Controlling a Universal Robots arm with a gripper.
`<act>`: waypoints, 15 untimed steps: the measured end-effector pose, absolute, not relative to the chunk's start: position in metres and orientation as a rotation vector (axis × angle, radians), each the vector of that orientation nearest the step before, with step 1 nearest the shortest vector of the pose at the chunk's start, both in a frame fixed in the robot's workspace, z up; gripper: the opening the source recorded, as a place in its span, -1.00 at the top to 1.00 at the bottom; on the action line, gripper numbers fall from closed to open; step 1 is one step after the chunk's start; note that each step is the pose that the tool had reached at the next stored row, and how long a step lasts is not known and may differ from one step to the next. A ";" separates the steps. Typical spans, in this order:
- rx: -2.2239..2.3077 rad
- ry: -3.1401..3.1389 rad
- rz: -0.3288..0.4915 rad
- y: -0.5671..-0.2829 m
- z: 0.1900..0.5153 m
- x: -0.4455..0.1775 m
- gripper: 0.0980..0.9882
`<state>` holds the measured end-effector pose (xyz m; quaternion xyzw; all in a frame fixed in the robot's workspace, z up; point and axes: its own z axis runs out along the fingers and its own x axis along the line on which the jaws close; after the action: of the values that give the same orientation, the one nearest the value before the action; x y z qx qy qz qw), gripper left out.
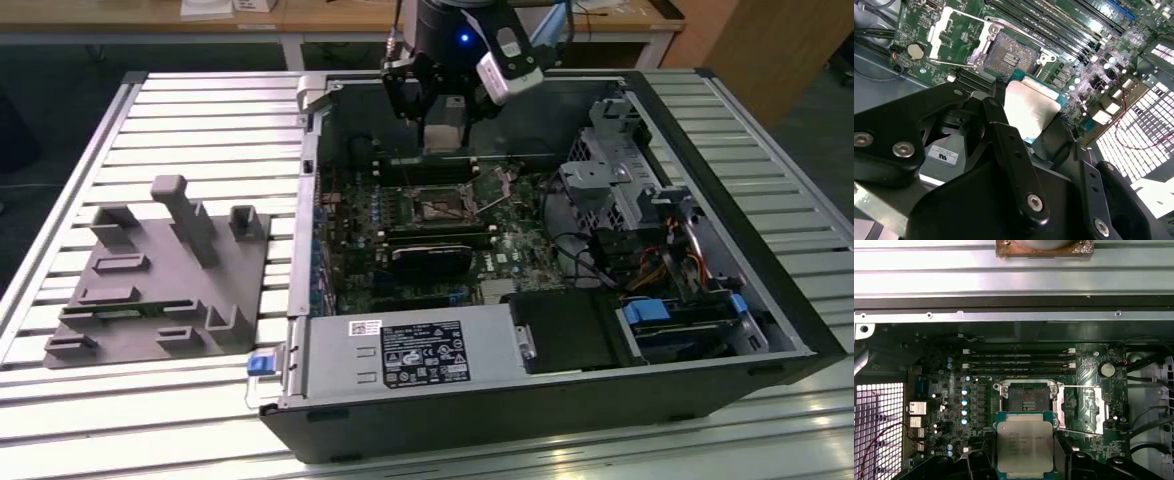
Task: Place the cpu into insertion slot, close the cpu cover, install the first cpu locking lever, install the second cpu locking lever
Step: 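Place the cpu into insertion slot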
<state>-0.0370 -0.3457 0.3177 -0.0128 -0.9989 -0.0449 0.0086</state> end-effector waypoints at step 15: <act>-0.040 -3.121 -0.140 -0.346 0.301 -0.037 0.00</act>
<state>-0.0370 -0.3457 0.3011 -0.0128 -0.9989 -0.0448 0.0087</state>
